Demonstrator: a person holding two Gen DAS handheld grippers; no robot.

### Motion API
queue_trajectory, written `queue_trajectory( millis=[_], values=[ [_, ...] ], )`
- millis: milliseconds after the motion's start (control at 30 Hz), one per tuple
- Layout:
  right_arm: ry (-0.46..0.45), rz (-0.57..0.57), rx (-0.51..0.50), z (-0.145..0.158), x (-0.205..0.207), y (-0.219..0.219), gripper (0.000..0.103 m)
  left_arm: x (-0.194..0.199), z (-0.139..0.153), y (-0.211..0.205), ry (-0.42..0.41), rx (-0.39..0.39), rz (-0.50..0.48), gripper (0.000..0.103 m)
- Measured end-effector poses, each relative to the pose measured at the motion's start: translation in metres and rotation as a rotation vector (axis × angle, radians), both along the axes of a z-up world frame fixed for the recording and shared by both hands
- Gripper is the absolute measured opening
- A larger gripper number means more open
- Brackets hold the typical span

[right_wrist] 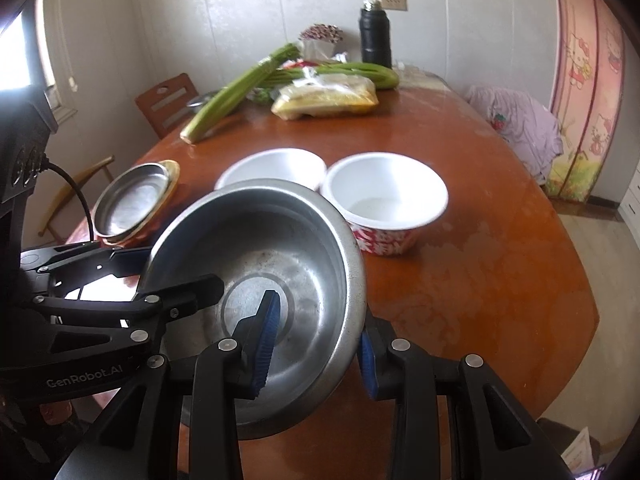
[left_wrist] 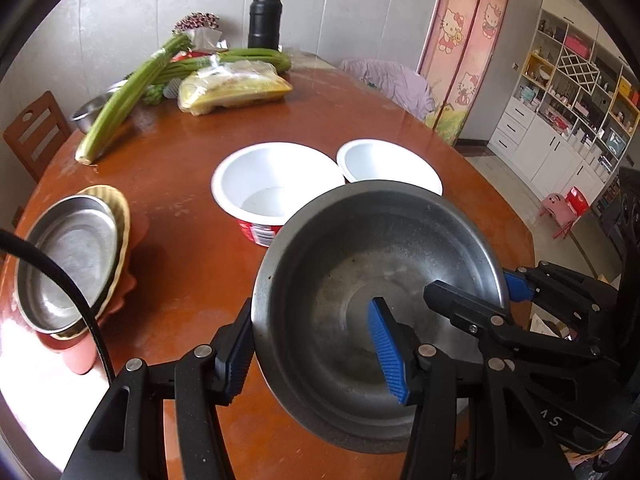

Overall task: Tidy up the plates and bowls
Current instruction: 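Lift the steel basin with the left tool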

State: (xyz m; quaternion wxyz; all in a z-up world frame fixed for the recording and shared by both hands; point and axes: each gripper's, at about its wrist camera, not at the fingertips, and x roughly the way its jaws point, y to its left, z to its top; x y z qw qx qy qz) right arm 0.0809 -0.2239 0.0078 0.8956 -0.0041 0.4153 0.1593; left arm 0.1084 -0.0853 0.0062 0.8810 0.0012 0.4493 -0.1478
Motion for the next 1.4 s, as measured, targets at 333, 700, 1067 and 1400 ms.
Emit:
queue_trajectory(
  millis=[333, 700, 1067, 1400],
  values=[
    [0.028, 0.094, 0.006, -0.001, -0.01, 0.041, 0.038, -0.016, 0.0, 0.041, 0.0, 0.003, 0.073, 0.054],
    [0.084, 0.134, -0.01, -0.019, -0.008, 0.068, 0.038, -0.019, -0.025, 0.065, 0.046, 0.015, 0.112, 0.054],
    [0.113, 0.137, -0.012, -0.028, -0.004, 0.073, 0.038, -0.016, -0.032, 0.063, 0.049, 0.046, 0.121, 0.054],
    [0.138, 0.131, 0.012, -0.031, 0.001, 0.07, 0.039, -0.015, -0.034, 0.06, 0.052, 0.054, 0.119, 0.054]
  ],
)
